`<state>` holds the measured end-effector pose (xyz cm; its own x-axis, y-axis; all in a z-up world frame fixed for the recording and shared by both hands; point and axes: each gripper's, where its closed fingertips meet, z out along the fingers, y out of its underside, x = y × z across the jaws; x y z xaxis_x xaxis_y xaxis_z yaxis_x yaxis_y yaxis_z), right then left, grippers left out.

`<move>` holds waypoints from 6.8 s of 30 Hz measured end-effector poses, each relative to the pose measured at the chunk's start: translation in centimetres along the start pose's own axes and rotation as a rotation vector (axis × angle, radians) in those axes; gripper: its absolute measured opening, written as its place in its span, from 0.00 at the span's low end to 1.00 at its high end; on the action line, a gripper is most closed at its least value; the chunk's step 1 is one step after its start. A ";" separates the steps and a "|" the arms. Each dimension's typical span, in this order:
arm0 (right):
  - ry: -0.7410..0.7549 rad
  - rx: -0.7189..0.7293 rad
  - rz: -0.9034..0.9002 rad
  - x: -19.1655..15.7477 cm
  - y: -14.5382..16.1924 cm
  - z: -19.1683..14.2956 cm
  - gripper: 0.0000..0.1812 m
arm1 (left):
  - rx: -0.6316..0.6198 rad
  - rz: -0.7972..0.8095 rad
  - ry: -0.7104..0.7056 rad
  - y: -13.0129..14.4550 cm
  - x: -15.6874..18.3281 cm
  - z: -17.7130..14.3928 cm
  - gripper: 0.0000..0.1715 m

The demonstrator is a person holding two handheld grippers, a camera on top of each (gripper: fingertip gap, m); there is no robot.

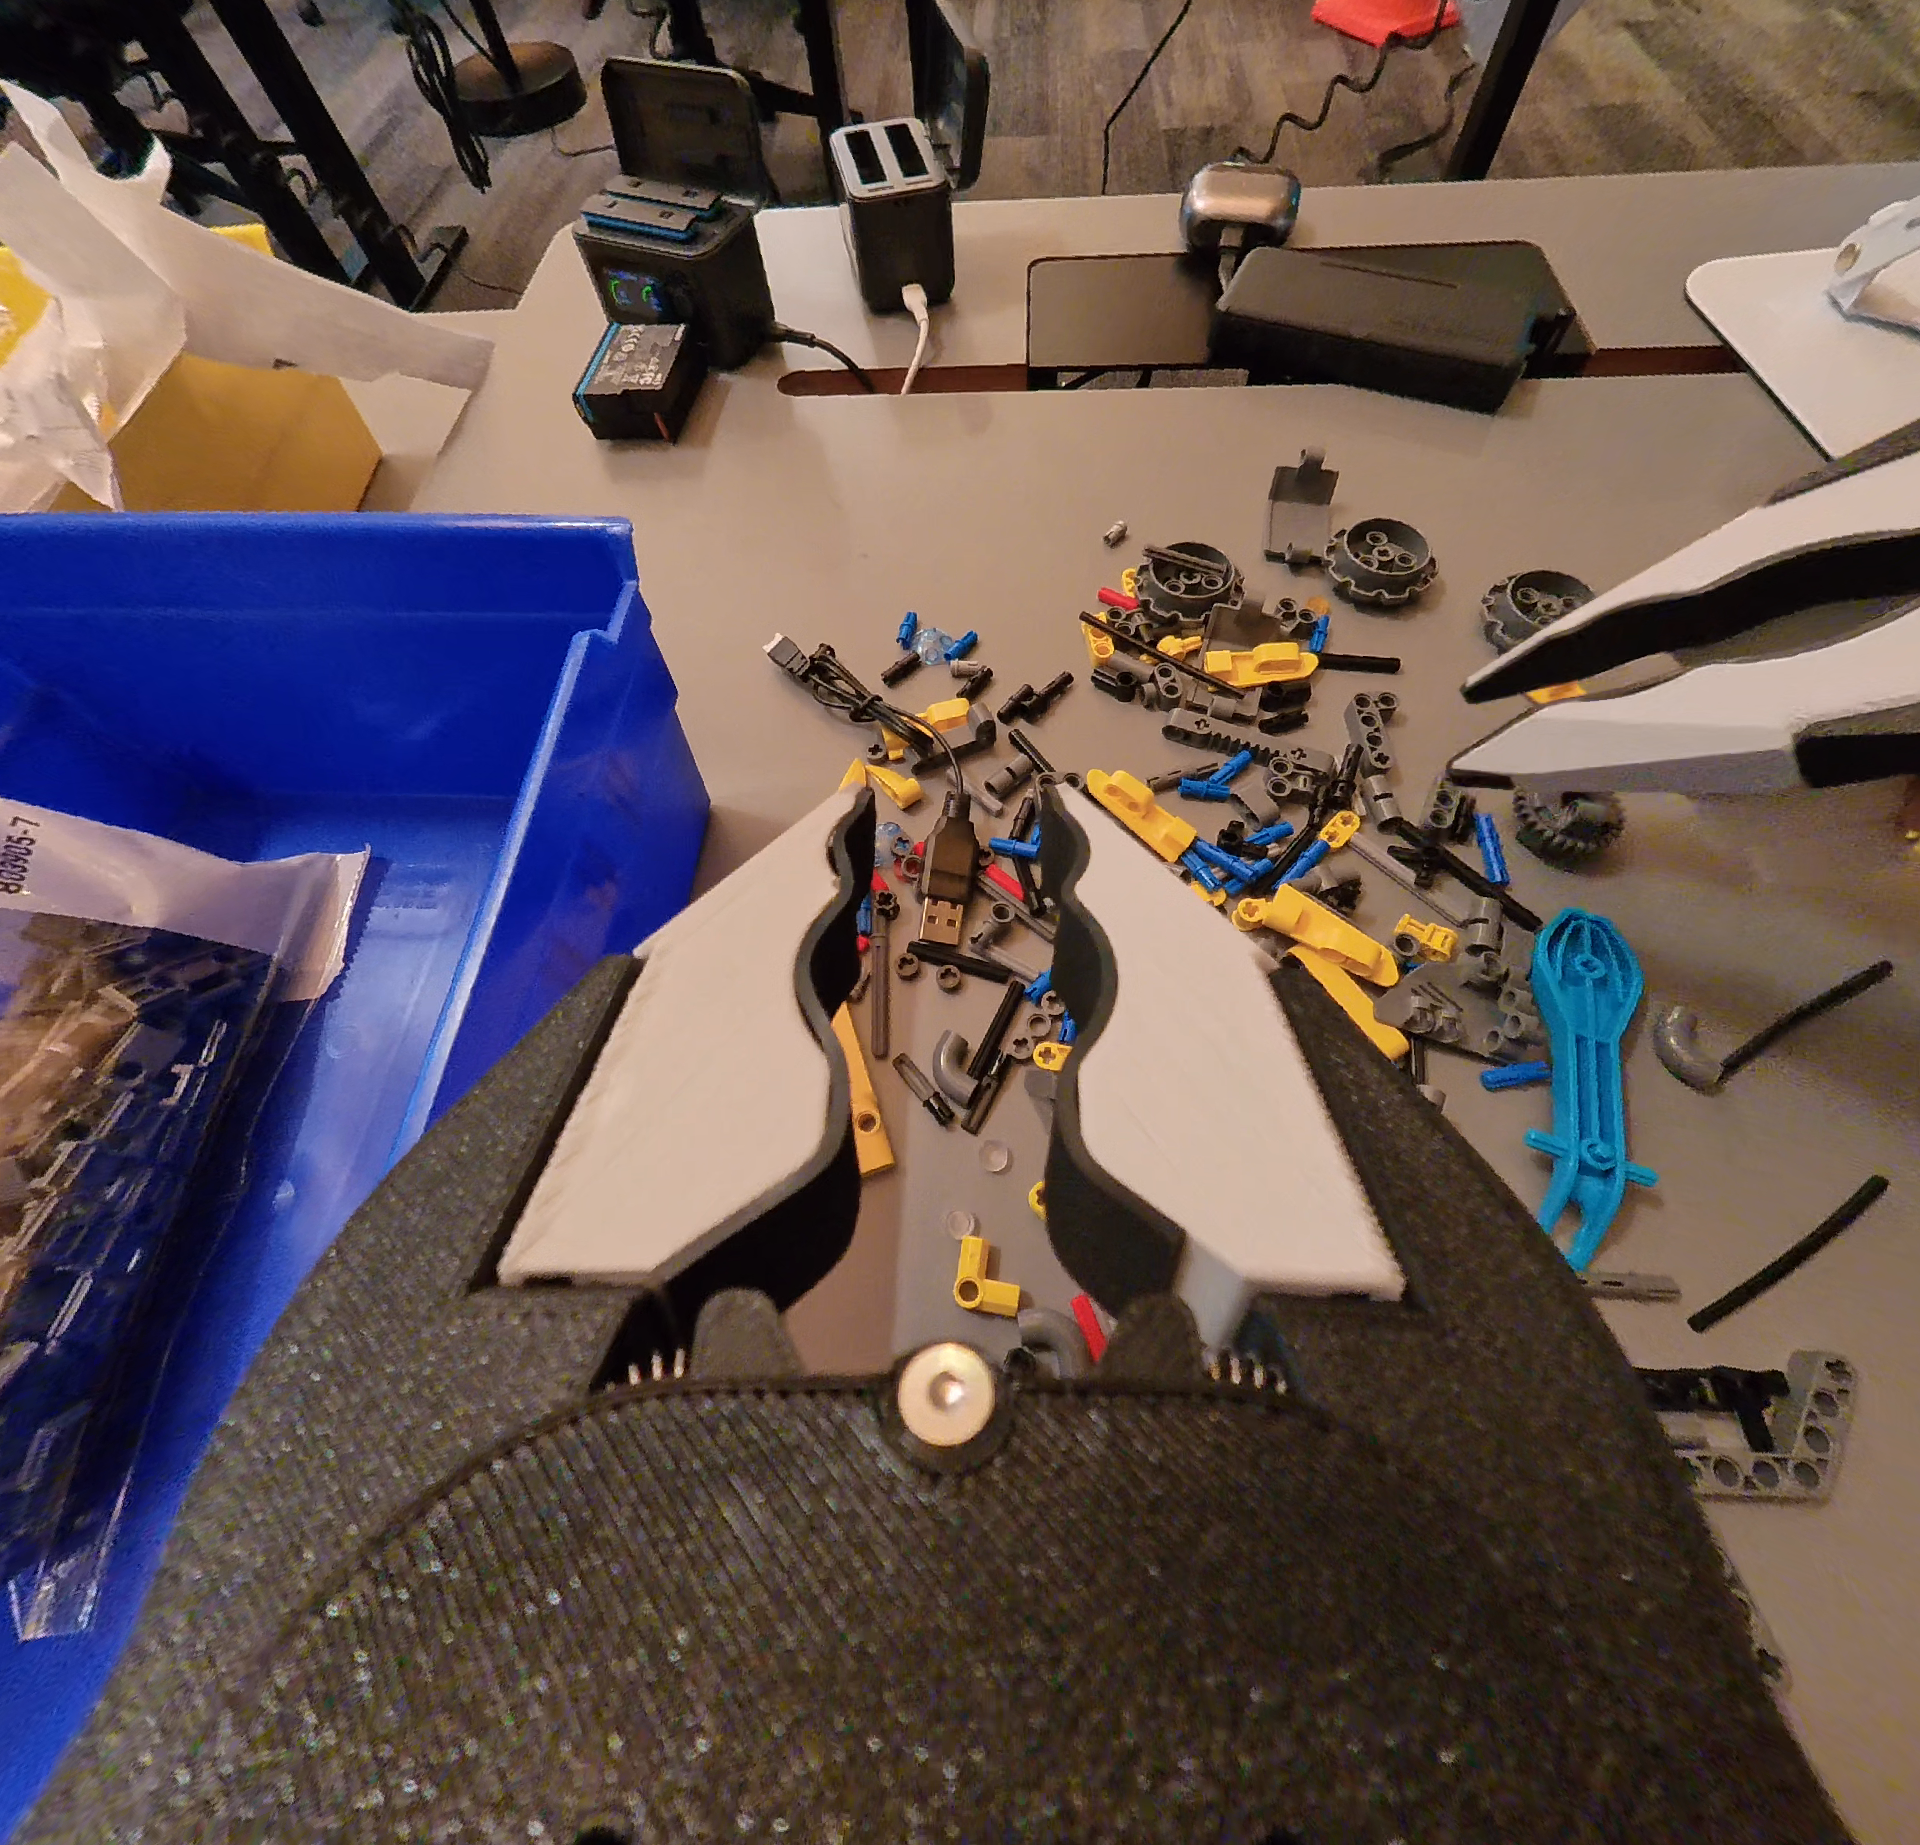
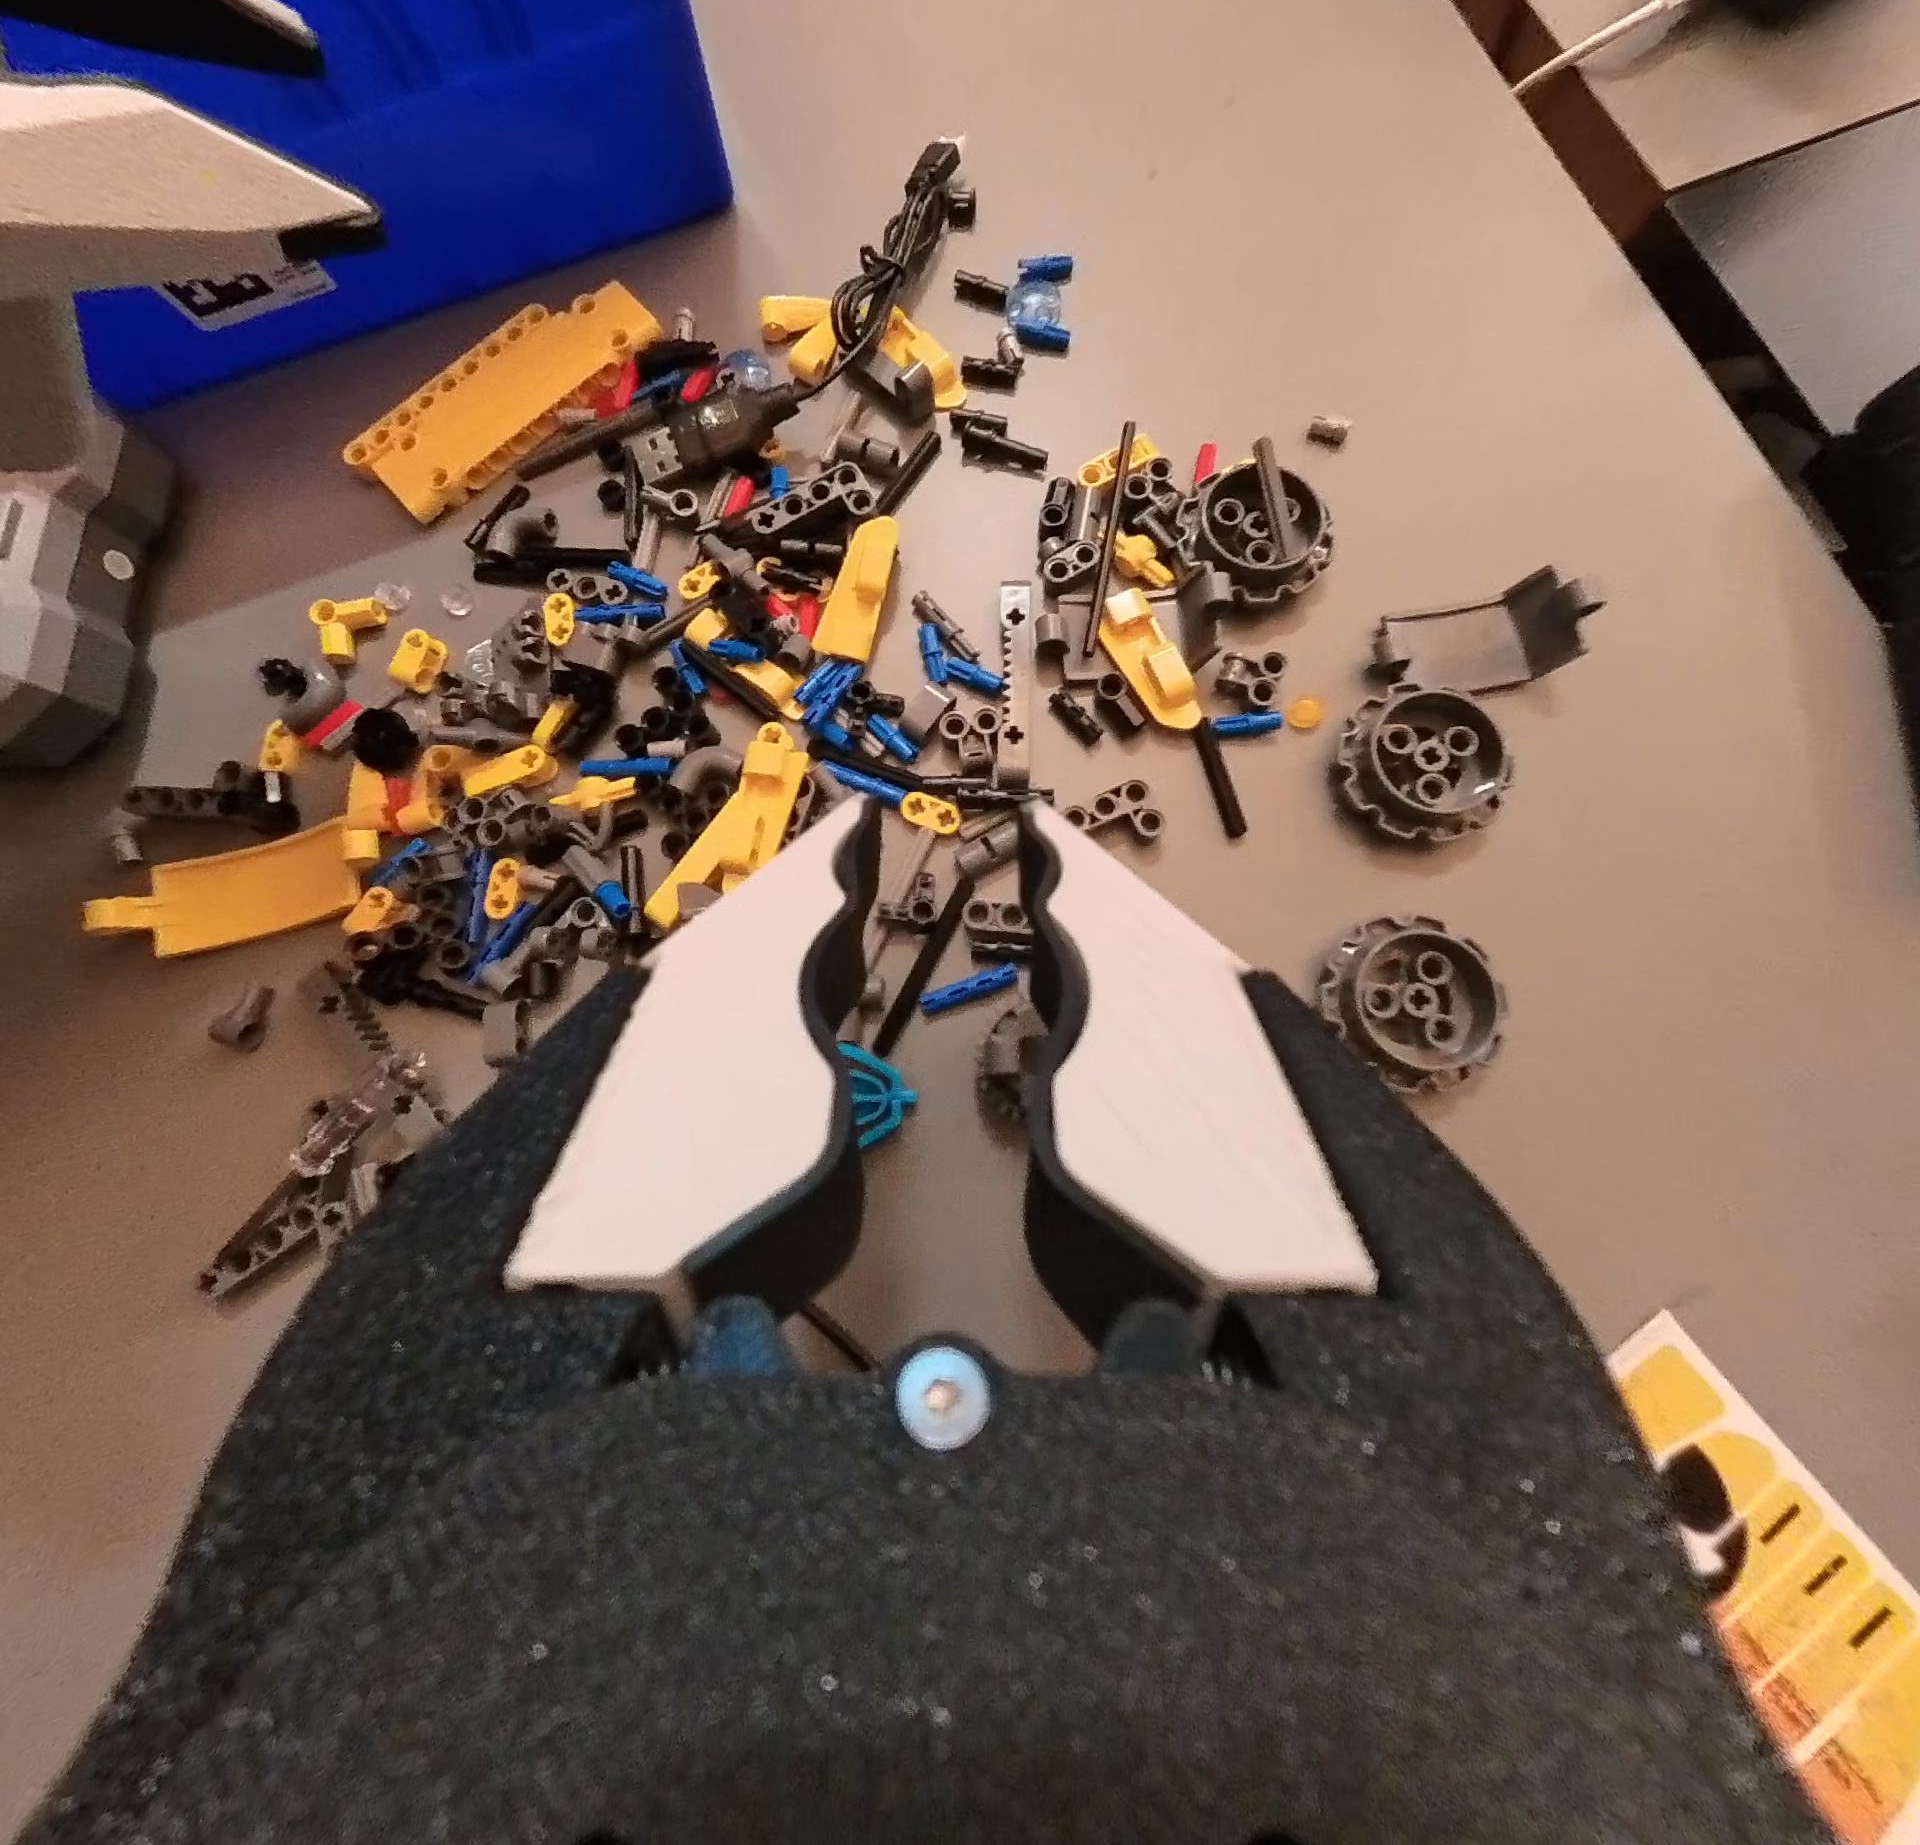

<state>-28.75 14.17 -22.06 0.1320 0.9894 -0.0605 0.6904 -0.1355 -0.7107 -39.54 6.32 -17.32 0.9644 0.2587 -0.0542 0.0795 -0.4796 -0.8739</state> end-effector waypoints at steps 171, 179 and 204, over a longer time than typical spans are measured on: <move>0.143 -0.116 -0.211 2.2 -1.5 3.2 0.01 | 0.141 -0.098 -0.073 -1.8 -2.7 -2.1 0.14; 0.175 -0.137 -0.217 2.8 -1.3 2.9 0.01 | 0.139 -0.098 -0.071 -1.8 -2.7 -2.0 0.14; 0.207 -0.073 -0.199 3.6 -2.8 1.4 0.07 | 0.153 -0.122 -0.111 -1.8 -3.6 -2.2 0.14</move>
<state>-31.23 18.13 -21.31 0.1265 0.9662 0.2246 0.7654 0.0490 -0.6417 -42.58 4.41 -14.45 0.9155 0.4022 0.0111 0.1468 -0.3081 -0.9400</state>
